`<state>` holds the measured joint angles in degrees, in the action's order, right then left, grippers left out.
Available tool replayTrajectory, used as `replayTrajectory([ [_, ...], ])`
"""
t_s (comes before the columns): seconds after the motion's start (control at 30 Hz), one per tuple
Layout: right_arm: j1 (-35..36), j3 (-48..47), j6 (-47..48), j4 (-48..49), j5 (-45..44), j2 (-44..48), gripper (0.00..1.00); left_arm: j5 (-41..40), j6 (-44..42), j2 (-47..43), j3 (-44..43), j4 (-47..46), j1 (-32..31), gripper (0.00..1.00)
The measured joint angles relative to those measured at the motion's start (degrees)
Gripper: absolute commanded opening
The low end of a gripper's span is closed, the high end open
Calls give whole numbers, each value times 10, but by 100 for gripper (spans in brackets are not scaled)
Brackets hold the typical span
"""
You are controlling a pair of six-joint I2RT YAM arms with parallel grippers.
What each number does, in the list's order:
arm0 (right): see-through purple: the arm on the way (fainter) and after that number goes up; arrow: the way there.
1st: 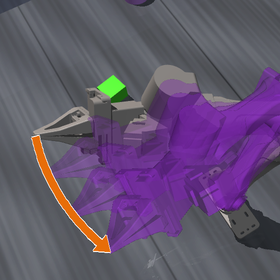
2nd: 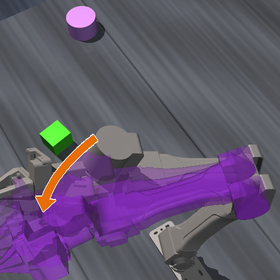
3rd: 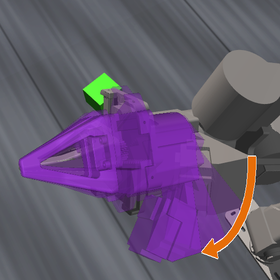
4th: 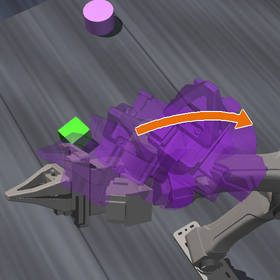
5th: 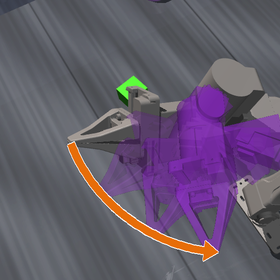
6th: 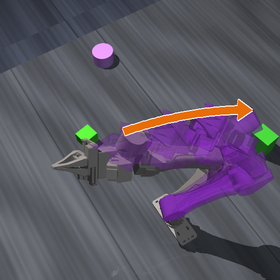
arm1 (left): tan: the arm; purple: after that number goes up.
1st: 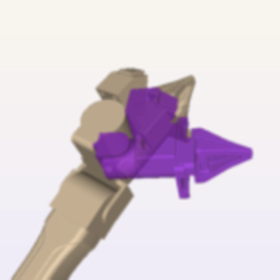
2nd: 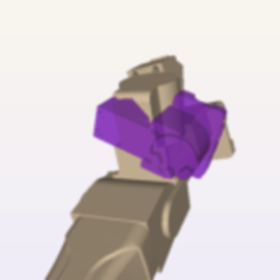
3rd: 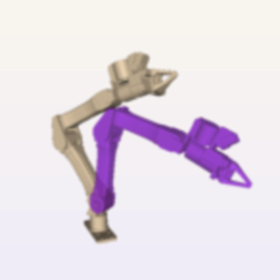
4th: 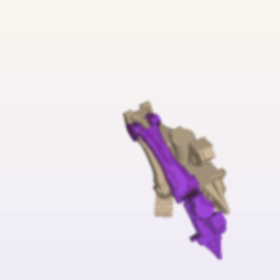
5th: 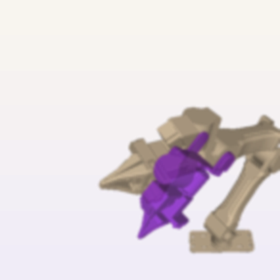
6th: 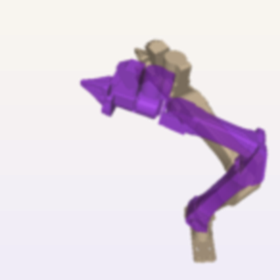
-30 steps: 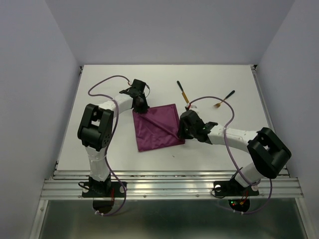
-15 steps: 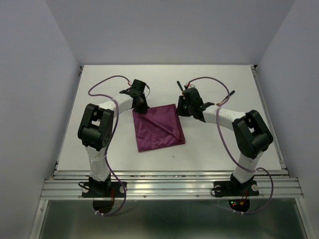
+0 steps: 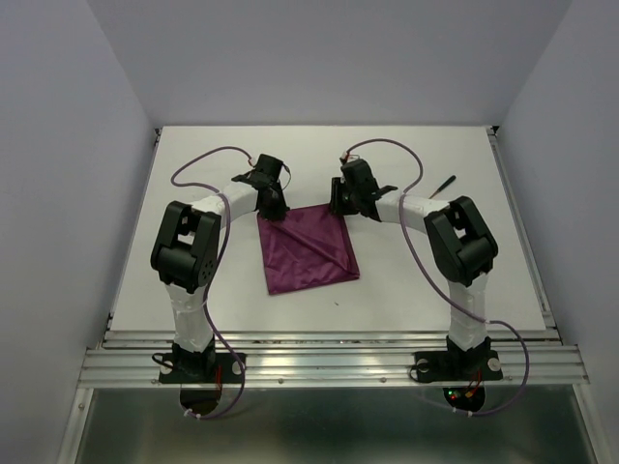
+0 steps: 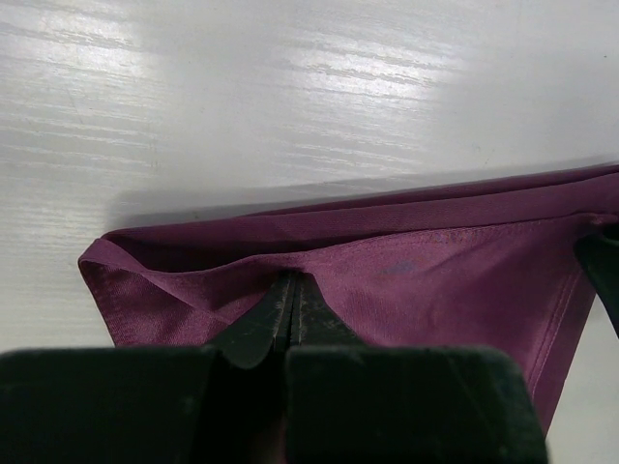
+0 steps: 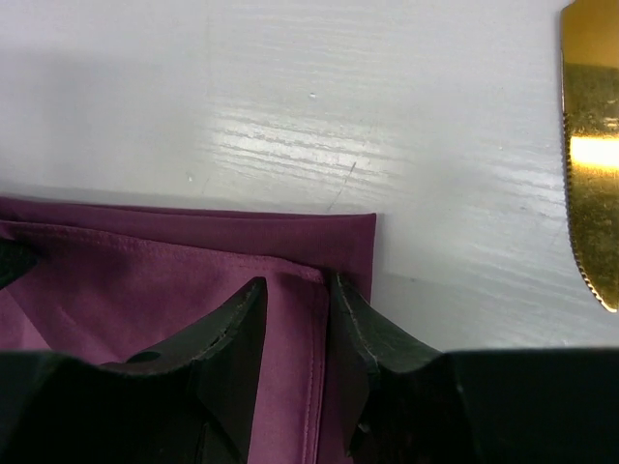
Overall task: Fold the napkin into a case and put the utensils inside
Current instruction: Smooth out the upper triangle-folded napkin at the center of the board.
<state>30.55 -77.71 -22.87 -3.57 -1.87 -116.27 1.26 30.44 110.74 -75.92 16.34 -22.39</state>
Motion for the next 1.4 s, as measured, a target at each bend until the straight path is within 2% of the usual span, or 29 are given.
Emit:
replayTrajectory([
  [0.23,0,-26,13,-3,0,-33,35,0,0,0,0,2,0,1],
  [0.33,0,-28,17,-4,0,-33,27,0,0,0,0,2,0,1],
  [0.47,0,-29,19,-6,-1,-33,11,0,0,0,0,2,0,1],
  [0.67,0,-31,21,-8,-3,-33,3,0,-1,0,0,2,0,1],
  [1.13,0,-40,18,-7,-17,-33,3,0,-5,0,0,2,0,1],
  [1.23,0,-40,15,-7,-23,-33,6,0,-6,0,0,2,0,1],
  [1.33,0,-41,13,-7,-24,-34,20,0,-6,0,0,2,0,1],
  [1.4,0,-41,10,-7,-27,-34,25,0,-6,0,0,2,0,1],
])
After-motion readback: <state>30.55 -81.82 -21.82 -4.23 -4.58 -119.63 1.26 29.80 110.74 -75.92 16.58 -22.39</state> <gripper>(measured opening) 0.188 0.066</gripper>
